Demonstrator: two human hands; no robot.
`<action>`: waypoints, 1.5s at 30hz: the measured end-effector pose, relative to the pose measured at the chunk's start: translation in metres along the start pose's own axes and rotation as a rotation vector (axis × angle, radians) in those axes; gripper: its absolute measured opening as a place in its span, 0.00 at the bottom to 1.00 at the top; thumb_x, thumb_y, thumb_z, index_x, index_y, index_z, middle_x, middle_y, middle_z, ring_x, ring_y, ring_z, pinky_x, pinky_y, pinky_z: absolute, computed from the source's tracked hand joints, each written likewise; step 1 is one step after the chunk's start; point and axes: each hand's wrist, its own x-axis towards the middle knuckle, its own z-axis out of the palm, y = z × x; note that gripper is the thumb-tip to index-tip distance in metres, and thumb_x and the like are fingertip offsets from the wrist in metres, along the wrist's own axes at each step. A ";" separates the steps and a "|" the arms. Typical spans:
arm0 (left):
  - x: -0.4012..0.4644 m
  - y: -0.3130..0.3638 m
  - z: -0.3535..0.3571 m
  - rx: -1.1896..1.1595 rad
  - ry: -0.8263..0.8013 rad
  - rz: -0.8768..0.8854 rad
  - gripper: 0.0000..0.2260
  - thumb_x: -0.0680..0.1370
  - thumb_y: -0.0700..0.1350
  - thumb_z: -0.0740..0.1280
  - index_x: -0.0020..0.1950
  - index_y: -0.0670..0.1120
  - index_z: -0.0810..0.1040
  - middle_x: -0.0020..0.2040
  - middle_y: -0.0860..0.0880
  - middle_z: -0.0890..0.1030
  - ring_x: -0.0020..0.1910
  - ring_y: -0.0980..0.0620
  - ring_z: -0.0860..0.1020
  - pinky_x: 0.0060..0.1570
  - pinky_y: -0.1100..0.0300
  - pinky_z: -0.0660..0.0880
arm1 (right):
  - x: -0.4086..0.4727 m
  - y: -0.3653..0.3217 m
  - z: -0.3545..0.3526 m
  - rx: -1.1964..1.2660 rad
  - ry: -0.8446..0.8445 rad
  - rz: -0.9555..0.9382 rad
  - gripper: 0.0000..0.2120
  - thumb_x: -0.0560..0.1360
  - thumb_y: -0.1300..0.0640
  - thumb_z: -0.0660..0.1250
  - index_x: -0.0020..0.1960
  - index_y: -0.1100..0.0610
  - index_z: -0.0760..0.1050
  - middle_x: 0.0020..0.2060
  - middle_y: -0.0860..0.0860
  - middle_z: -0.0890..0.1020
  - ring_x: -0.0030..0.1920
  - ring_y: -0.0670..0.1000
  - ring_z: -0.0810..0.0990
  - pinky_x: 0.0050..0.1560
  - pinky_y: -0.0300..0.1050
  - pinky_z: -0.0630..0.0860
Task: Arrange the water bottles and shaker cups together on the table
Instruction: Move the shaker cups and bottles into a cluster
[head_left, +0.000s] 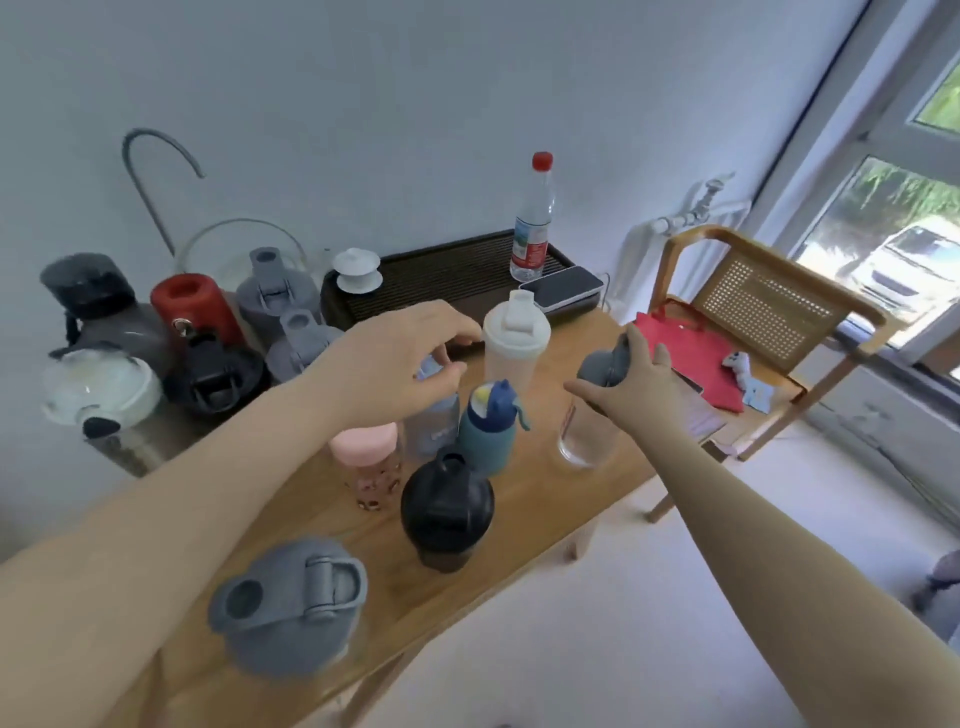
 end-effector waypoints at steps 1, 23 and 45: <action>-0.003 0.003 0.000 0.029 -0.006 -0.042 0.16 0.72 0.48 0.60 0.58 0.48 0.74 0.51 0.54 0.75 0.43 0.59 0.75 0.40 0.73 0.68 | 0.007 0.003 -0.001 0.012 -0.019 -0.006 0.48 0.64 0.39 0.73 0.75 0.46 0.50 0.73 0.58 0.59 0.70 0.63 0.65 0.63 0.60 0.71; -0.132 0.047 0.000 0.338 -0.405 -0.615 0.35 0.67 0.66 0.67 0.70 0.56 0.61 0.68 0.55 0.65 0.63 0.52 0.69 0.60 0.54 0.72 | -0.123 -0.094 -0.065 0.023 0.248 -0.922 0.39 0.61 0.43 0.70 0.68 0.45 0.56 0.64 0.60 0.72 0.59 0.64 0.75 0.48 0.56 0.78; -0.225 -0.013 -0.024 0.490 -0.370 -0.615 0.32 0.69 0.49 0.70 0.69 0.53 0.59 0.61 0.44 0.66 0.52 0.46 0.70 0.43 0.55 0.73 | -0.229 -0.139 0.013 0.214 -0.231 -0.913 0.42 0.62 0.46 0.73 0.71 0.47 0.57 0.64 0.50 0.70 0.63 0.54 0.71 0.58 0.52 0.75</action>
